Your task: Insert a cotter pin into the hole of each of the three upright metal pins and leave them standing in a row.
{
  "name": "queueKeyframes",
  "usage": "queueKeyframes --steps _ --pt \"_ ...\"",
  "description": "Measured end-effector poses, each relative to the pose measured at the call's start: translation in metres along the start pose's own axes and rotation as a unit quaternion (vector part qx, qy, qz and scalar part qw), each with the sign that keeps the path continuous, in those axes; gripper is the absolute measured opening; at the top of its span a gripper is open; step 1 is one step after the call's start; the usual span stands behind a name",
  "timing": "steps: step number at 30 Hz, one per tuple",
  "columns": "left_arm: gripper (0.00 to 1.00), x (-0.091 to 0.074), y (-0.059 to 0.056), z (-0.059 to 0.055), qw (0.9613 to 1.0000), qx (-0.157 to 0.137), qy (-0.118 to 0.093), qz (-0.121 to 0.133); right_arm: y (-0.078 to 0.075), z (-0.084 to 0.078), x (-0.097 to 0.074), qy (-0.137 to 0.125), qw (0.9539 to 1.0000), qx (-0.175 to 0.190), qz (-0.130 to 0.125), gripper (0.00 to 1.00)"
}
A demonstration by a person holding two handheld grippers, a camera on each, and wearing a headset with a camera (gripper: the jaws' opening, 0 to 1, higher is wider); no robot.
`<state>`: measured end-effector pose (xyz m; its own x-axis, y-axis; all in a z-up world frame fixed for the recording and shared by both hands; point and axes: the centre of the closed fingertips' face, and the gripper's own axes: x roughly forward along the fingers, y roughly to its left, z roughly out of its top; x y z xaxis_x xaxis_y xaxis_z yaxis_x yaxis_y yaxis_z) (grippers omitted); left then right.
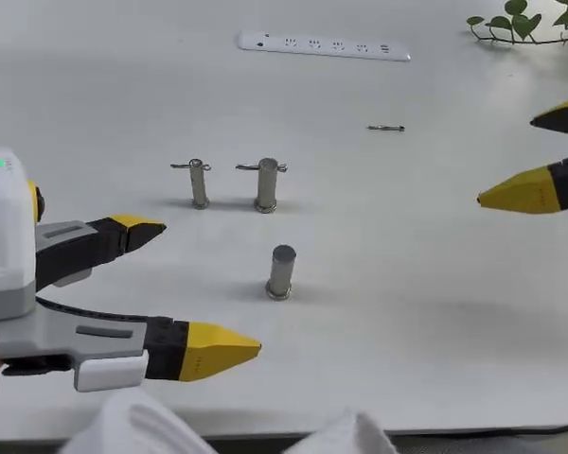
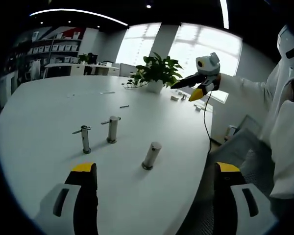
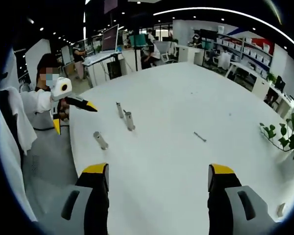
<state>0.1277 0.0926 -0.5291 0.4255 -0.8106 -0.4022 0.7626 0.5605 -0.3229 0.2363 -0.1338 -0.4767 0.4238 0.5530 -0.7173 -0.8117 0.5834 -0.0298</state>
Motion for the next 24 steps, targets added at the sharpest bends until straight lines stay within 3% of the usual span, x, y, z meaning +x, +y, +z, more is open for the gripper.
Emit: queueKeyframes --steps 3,5,11,15,19,24 --pt "0.99 -0.001 0.0 0.0 1.0 -0.003 0.004 0.0 -0.012 0.007 0.006 0.011 0.9998 -0.017 0.002 0.8" --pt "0.99 -0.004 -0.003 0.001 0.9999 -0.008 0.006 -0.006 -0.022 0.005 0.011 0.036 0.9982 -0.048 0.004 0.8" --pt "0.99 -0.01 -0.002 0.012 0.9997 -0.014 -0.018 -0.002 -0.04 0.009 0.03 0.069 0.9939 -0.082 0.025 0.75" --pt "0.99 -0.011 0.0 0.016 0.9996 -0.015 -0.025 0.002 -0.053 0.019 0.047 0.077 0.992 -0.094 0.037 0.73" --pt "0.99 -0.012 0.002 0.015 0.9997 -0.013 -0.021 0.007 -0.066 0.025 0.065 0.088 0.9891 -0.111 0.039 0.66" --pt "0.99 -0.01 0.003 0.007 0.9998 -0.016 -0.004 0.01 -0.081 0.02 0.09 0.103 0.9874 -0.114 0.039 0.59"
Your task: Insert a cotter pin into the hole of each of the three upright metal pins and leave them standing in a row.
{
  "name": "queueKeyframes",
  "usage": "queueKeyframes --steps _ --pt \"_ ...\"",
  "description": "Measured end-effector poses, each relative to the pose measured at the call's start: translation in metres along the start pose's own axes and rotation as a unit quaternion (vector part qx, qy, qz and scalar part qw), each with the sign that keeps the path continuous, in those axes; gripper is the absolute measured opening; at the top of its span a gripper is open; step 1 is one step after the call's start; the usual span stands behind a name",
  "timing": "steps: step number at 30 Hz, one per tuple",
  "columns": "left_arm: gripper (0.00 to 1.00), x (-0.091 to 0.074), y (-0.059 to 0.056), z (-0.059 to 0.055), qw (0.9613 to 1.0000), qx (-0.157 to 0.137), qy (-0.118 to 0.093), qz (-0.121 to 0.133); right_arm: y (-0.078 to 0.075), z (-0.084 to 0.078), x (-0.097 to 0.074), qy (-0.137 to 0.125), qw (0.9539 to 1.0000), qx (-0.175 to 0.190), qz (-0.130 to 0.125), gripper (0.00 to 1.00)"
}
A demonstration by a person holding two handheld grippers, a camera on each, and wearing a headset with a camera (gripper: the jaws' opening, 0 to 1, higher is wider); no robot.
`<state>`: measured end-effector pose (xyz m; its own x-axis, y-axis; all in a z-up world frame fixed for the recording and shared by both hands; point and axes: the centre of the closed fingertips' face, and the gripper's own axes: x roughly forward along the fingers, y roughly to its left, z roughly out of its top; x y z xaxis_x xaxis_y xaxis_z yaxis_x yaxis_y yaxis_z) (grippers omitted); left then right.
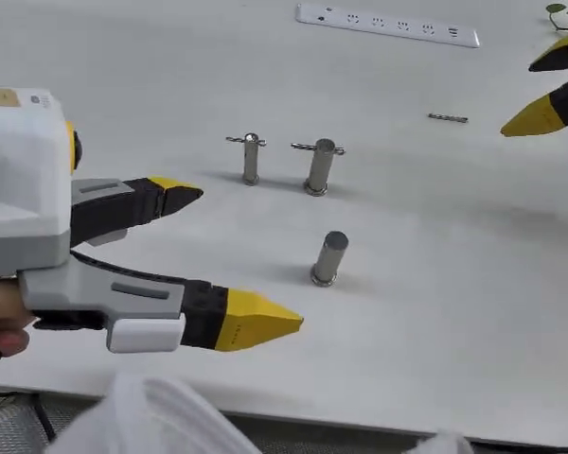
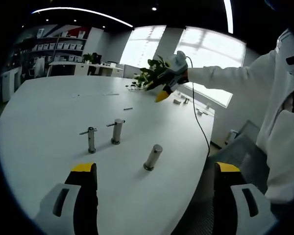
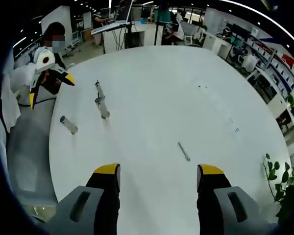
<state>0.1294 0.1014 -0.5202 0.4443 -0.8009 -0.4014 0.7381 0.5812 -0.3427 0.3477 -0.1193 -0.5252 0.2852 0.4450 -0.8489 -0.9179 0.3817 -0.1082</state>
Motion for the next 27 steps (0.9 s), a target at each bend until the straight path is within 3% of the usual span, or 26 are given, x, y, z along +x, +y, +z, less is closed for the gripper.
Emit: queueKeyframes --steps 5,10,14,16,27 --pt "0.99 0.002 -0.002 0.001 1.0 -0.004 0.001 -0.003 -0.012 -0.014 0.022 0.046 0.9988 -0.013 0.007 0.51" --pt "0.99 0.004 -0.007 0.002 0.9999 -0.006 0.006 -0.007 -0.026 -0.015 0.039 0.068 0.9975 -0.018 0.003 0.48" --pt "0.99 0.003 -0.006 0.001 0.9999 -0.011 0.006 -0.004 -0.033 -0.012 0.052 0.073 0.9972 -0.014 0.006 0.43" --pt "0.99 0.002 -0.005 0.001 0.9999 -0.014 0.005 -0.001 -0.026 -0.011 0.052 0.078 0.9969 -0.007 0.009 0.37" --pt "0.96 -0.002 -0.001 -0.002 0.9996 -0.026 0.008 0.008 -0.031 -0.01 0.073 0.092 0.9957 -0.013 0.011 0.3"
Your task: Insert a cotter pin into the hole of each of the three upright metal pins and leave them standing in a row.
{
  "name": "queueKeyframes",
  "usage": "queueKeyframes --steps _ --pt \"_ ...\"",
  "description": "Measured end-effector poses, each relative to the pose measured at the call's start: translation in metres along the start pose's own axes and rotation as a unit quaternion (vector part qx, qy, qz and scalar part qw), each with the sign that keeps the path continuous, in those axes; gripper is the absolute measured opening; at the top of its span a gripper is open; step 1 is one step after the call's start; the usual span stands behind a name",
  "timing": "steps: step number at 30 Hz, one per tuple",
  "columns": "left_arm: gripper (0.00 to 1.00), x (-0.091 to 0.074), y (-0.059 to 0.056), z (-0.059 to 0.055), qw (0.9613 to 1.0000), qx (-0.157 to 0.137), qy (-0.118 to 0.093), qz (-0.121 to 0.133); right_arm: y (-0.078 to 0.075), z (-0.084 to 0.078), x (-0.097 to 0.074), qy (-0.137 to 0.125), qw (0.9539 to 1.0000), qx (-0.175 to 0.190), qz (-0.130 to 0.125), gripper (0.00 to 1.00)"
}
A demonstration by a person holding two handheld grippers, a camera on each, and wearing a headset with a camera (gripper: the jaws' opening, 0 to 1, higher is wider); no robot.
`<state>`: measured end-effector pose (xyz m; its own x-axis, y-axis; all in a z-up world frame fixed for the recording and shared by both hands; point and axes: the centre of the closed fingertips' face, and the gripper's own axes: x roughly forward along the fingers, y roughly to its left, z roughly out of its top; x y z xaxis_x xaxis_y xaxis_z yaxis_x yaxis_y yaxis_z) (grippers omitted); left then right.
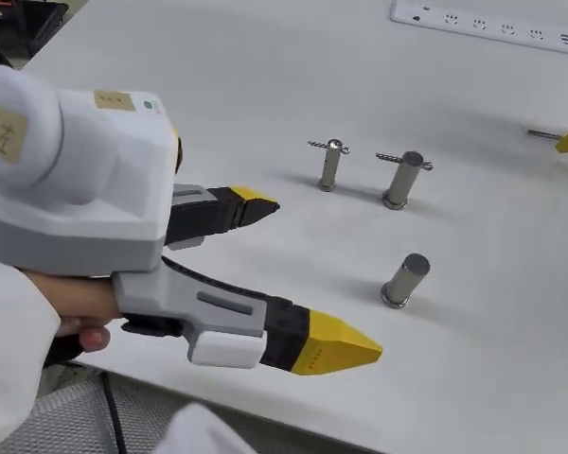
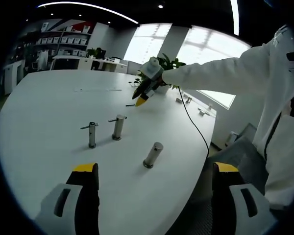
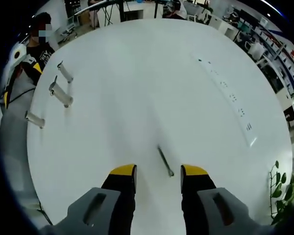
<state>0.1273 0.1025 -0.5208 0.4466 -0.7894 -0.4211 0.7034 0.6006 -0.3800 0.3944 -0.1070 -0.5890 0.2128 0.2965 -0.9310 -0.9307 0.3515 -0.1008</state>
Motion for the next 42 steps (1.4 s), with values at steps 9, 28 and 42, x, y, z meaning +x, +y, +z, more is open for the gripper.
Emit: queueKeyframes --steps 9,28,42 --pt "0.95 -0.001 0.003 0.002 0.9999 -0.007 -0.005 0.008 0.0 -0.002 0.012 0.025 0.9992 -0.031 0.001 0.19" --pt "0.95 0.0 0.008 0.0 0.9996 -0.02 -0.009 0.017 0.007 -0.013 0.013 0.044 0.9979 -0.048 0.004 0.0" --pt "0.94 -0.009 0.008 0.006 0.9991 -0.023 -0.024 0.028 -0.001 -0.012 0.014 0.053 0.9967 -0.061 -0.009 0.0"
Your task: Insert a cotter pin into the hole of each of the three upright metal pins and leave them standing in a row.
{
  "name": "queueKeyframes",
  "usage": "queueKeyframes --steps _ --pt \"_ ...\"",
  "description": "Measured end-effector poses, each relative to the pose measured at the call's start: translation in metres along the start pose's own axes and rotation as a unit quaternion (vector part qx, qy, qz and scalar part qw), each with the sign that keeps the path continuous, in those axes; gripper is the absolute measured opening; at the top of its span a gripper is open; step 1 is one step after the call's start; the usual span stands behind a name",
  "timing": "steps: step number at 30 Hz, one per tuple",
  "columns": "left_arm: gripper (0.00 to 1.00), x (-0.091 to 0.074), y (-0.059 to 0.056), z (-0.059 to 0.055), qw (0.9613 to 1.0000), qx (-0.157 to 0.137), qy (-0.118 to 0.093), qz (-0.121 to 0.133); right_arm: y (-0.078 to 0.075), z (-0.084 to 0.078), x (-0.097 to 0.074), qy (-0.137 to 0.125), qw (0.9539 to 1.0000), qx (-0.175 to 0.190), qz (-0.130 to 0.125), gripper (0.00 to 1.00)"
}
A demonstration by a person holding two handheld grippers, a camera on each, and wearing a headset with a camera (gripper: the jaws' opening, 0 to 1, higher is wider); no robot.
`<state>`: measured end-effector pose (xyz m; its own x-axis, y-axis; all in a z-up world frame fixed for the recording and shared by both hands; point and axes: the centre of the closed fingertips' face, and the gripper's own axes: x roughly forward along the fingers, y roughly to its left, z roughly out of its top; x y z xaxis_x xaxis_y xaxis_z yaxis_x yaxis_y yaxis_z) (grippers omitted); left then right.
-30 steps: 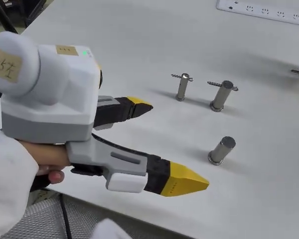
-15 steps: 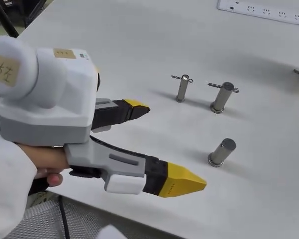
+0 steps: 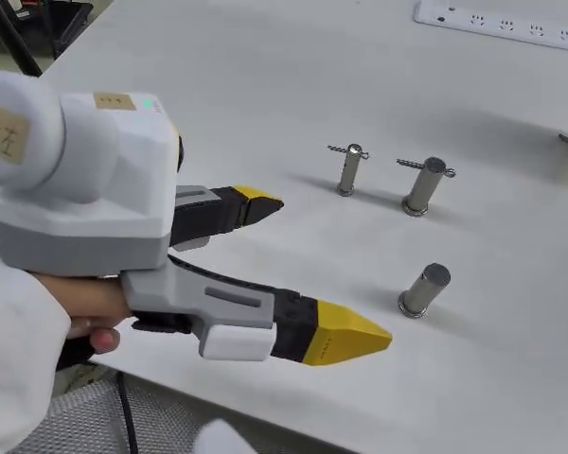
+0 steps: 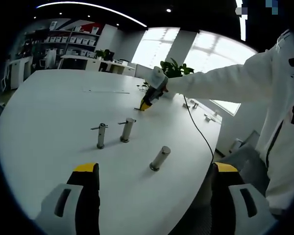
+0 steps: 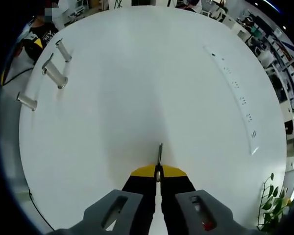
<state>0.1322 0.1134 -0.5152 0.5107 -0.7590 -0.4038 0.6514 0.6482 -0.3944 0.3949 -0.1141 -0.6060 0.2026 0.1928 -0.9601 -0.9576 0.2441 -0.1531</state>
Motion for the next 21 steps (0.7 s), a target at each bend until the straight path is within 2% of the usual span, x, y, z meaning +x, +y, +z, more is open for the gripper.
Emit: queueKeyframes --steps 4,8,12,14,15,16,17,19,21 --pt "0.94 -0.002 -0.001 0.003 1.0 0.005 -0.002 0.003 -0.003 -0.002 -0.009 0.003 1.0 -0.001 0.0 0.0" --pt "0.93 -0.002 -0.002 0.007 0.9999 0.008 -0.007 0.005 -0.007 0.002 -0.027 -0.019 0.9997 -0.005 -0.013 0.0" --pt "0.92 -0.001 -0.002 0.01 0.9998 0.016 -0.011 0.008 0.001 0.014 -0.05 -0.058 0.9975 -0.022 -0.034 0.0" --pt "0.91 -0.001 -0.001 0.014 0.9997 0.017 -0.017 0.009 0.023 0.02 -0.066 -0.074 0.9959 -0.035 -0.039 0.0" --pt "0.89 -0.001 -0.001 0.015 0.9997 0.014 -0.019 0.01 0.011 0.023 -0.062 -0.08 0.9952 -0.042 -0.038 0.0" --pt "0.87 -0.001 0.0 0.016 0.9997 0.01 -0.02 0.01 0.008 0.024 -0.064 -0.084 0.9944 -0.048 -0.044 0.0" --pt "0.85 -0.001 0.0 0.018 0.9997 0.004 -0.021 0.009 0.023 0.025 -0.071 -0.087 0.9938 -0.053 -0.045 0.0" --pt "0.79 -0.001 0.0 0.02 0.9997 -0.007 -0.021 0.007 0.033 0.024 -0.074 -0.096 0.9921 -0.064 -0.049 0.0" --pt "0.76 -0.002 -0.001 0.024 0.9996 -0.005 -0.027 0.008 0.051 0.026 -0.084 -0.112 0.9895 -0.07 -0.057 0.0"
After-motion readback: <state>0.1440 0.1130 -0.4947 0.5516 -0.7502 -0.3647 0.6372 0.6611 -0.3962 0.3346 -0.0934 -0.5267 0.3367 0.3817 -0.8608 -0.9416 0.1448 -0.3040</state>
